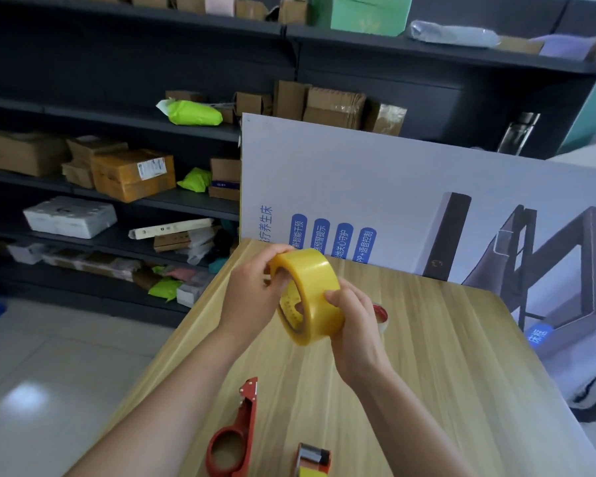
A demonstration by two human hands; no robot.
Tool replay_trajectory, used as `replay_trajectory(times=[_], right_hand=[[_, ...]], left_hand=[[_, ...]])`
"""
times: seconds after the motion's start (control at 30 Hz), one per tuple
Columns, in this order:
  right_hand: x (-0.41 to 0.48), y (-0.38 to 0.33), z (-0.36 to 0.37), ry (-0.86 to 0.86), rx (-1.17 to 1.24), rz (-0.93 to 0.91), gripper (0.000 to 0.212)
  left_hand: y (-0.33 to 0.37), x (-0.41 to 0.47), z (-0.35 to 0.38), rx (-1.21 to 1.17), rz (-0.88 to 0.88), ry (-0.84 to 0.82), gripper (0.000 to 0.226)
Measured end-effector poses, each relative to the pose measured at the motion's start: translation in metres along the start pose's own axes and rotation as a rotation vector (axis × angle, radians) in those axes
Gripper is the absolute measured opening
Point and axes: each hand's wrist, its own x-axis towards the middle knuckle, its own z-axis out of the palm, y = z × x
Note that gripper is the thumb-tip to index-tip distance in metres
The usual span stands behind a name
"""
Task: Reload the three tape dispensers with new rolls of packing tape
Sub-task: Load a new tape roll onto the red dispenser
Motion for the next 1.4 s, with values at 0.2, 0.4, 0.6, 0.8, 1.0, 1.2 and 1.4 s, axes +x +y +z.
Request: replay_trajectory(times=[0.2, 0.4, 0.6, 0.8, 1.0, 1.2, 1.4], right_hand=[[0.002, -0.004, 0.001, -0.044, -0.039, -0.026, 0.046], [0.014, -0.004, 0.017, -0.072, -0.098, -0.015, 0.029], [0.022, 0.009, 0.059, 0.008, -0.075, -0.007, 0.027], [0.032, 0.027, 0.101, 0.103, -0.018, -0.002, 0.042], [0.044, 0.034, 0.13, 0.018, -0.049, -0.08, 0.023], [0.049, 0.034, 0.146, -0.141, -0.05, -0.179, 0.029], [0.046, 0.03, 0.147, -0.216, -0.048, -0.176, 0.034]], left_hand=[[0.0, 0.0, 0.002, 0.024, 0.052, 0.029, 0.025], [-0.004, 0.01, -0.01, 0.243, 0.415, -0.047, 0.032], [-0.027, 0.023, -0.047, 0.144, 0.231, -0.062, 0.034], [-0.056, 0.042, -0.083, 0.183, 0.094, -0.114, 0.025], [-0.076, 0.053, -0.104, 0.142, 0.07, -0.104, 0.02], [-0.092, 0.062, -0.11, 0.069, -0.178, -0.191, 0.012], [-0.092, 0.065, -0.11, -0.023, -0.251, -0.232, 0.018]])
